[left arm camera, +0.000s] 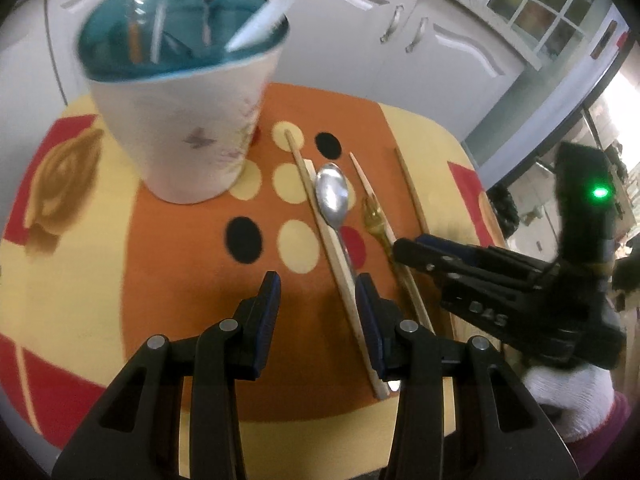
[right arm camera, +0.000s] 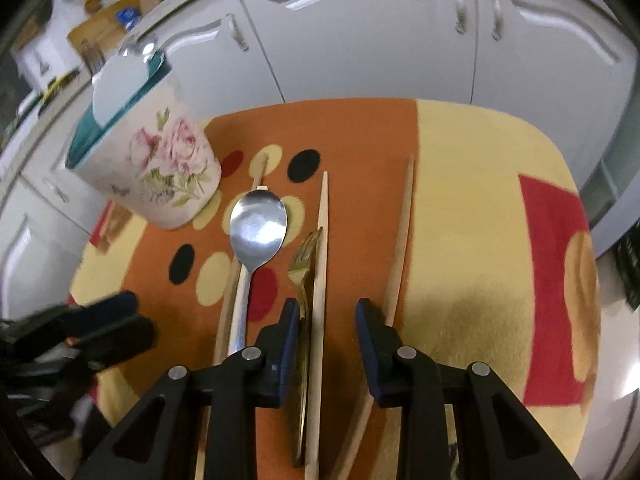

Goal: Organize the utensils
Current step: 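Grasp the metal spoon with the right tool while the left grasps a wooden chopstick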

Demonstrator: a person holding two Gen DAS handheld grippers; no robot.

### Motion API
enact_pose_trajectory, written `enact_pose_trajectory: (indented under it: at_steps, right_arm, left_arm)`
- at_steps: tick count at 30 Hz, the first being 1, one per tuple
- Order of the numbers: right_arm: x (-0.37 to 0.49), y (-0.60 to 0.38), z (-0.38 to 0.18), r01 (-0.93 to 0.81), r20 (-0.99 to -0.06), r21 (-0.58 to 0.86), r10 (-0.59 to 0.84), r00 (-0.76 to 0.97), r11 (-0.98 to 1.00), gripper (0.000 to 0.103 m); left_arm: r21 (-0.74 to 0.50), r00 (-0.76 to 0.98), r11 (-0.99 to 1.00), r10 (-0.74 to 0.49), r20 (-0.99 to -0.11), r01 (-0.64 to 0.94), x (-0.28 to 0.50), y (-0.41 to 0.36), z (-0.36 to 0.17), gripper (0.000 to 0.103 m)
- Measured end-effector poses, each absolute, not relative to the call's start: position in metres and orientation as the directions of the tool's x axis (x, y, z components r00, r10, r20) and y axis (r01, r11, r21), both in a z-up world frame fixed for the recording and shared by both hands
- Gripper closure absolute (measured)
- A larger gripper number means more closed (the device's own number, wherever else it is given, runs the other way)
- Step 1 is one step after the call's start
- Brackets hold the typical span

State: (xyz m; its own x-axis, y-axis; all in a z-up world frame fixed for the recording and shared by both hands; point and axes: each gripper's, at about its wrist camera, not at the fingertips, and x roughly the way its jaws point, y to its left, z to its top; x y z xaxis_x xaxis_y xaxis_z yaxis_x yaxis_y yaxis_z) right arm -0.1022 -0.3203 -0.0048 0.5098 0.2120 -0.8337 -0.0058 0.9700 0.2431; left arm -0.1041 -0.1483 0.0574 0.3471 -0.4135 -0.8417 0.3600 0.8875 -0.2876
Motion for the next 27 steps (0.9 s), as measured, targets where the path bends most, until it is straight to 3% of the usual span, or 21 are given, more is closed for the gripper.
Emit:
enact_pose_trajectory:
  at_steps: [4,12,17,27]
  right_arm:
    - [-0.106,-0.331,0.003,0.018,-0.826,0.278,0.23,0.514,0.96,0.075]
    - [-0.107,-0.333,0.017,-0.001,-0.808,0.305,0.259,0.529,0.952,0.074]
    - [-0.105,-0.326,0.019,-0.02,-0.804,0.306,0.27,0.529,0.952,0.074]
    - [-0.1,-0.299,0.021,-0.133,-0.802,0.31,0.333,0.495,0.942,0.076]
  left_arm:
    - [-0.29,0.318,0.886,-0.41,-0.855,0.363,-0.096,-0.162,0.044,0.066]
    - [-0.323,0.285,0.872,-0.436,-0.854,0.367,-0.084,-0.17,0.029,0.094]
    - [-0.301,0.3,0.872,-0.428,-0.853,0.387,-0.089,-0.162,0.033,0.102]
    - [-0.283,0.275,0.884,-0.397,-0.876,0.373,-0.103,-0.132,0.031,0.103]
